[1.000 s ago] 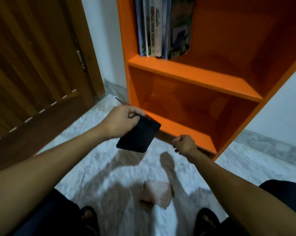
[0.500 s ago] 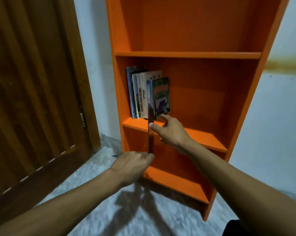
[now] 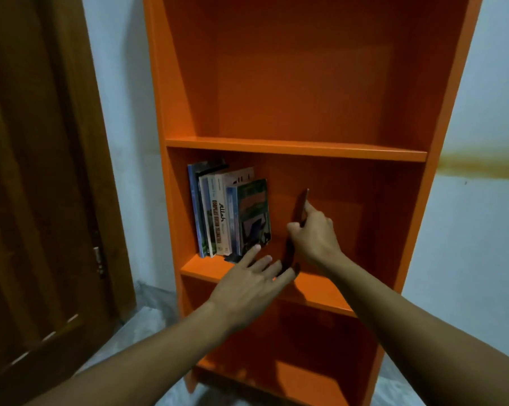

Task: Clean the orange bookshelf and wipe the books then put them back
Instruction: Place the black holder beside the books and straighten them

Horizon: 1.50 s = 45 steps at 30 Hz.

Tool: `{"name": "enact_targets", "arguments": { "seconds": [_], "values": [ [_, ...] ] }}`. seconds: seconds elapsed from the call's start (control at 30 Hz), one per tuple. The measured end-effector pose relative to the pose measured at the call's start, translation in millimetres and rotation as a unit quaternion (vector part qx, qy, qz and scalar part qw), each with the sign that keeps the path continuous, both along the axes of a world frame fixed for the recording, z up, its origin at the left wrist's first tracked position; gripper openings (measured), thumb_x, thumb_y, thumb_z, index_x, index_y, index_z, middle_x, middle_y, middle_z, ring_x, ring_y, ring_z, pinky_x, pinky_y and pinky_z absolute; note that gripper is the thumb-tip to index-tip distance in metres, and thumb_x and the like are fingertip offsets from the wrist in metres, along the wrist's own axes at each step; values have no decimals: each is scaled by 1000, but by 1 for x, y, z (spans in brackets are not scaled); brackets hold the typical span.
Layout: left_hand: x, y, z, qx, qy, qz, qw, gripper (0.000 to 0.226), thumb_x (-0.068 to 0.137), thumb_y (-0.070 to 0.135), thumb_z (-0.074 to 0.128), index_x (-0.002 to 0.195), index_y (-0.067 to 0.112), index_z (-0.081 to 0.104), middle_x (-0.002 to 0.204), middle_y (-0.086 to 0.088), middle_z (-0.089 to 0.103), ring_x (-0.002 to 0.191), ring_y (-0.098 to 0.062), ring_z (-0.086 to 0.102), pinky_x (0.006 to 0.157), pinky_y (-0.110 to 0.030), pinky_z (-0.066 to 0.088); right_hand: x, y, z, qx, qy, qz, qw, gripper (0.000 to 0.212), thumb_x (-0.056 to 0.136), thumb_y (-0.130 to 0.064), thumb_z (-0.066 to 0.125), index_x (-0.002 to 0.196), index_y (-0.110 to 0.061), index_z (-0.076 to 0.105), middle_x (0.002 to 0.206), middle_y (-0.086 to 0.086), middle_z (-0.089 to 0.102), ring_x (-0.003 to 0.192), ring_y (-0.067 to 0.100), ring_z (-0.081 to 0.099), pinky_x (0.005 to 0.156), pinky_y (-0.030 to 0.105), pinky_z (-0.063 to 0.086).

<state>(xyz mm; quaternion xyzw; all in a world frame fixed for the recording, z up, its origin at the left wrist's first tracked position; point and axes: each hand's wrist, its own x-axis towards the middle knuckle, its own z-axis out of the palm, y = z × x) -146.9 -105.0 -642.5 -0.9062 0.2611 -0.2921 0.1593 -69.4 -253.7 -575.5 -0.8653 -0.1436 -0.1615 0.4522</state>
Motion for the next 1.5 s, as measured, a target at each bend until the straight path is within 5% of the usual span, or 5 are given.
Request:
{"name": "enact_targets", "arguments": {
  "seconds": [0.3,0.4,0.63,1.4,1.5],
  "values": [
    [73,99,-60,-399,5,138,906,97,92,36,63,158,23,-8,166,-9,-7,153,-32,-3,120,-48,13,79,-5,-54,-95,-33,-151,983,24,98,-15,53,75,-14,45,73,2,53,50,12,48,40,23,36],
    [116,93,-60,-504,-8,129,854,107,92,46,62,155,18,-20,165,-9,-18,153,-28,-10,122,-42,6,90,10,-71,-125,-32,-154,980,10,96,-16,55,93,-6,56,86,10,60,60,22,57,49,36,51],
    [174,65,-42,-668,-14,231,707,133,73,61,75,155,3,-13,159,-21,6,143,-42,15,116,-50,20,88,28,-85,-110,-62,-147,981,75,91,-12,57,156,-17,20,120,20,55,88,44,58,77,48,49],
    [200,71,6,-722,-52,232,650,145,51,47,90,156,28,-8,132,-18,30,115,-37,34,96,-49,30,101,94,-102,-81,125,-46,988,63,98,-28,55,153,-14,29,122,16,66,111,36,61,86,39,51],
    [203,71,9,-721,-57,236,649,144,48,41,90,156,28,-5,129,-17,31,113,-38,36,92,-48,30,108,107,-95,-32,177,-25,983,55,103,-18,48,152,-3,28,130,16,63,118,30,60,71,12,47]
  ]
}}
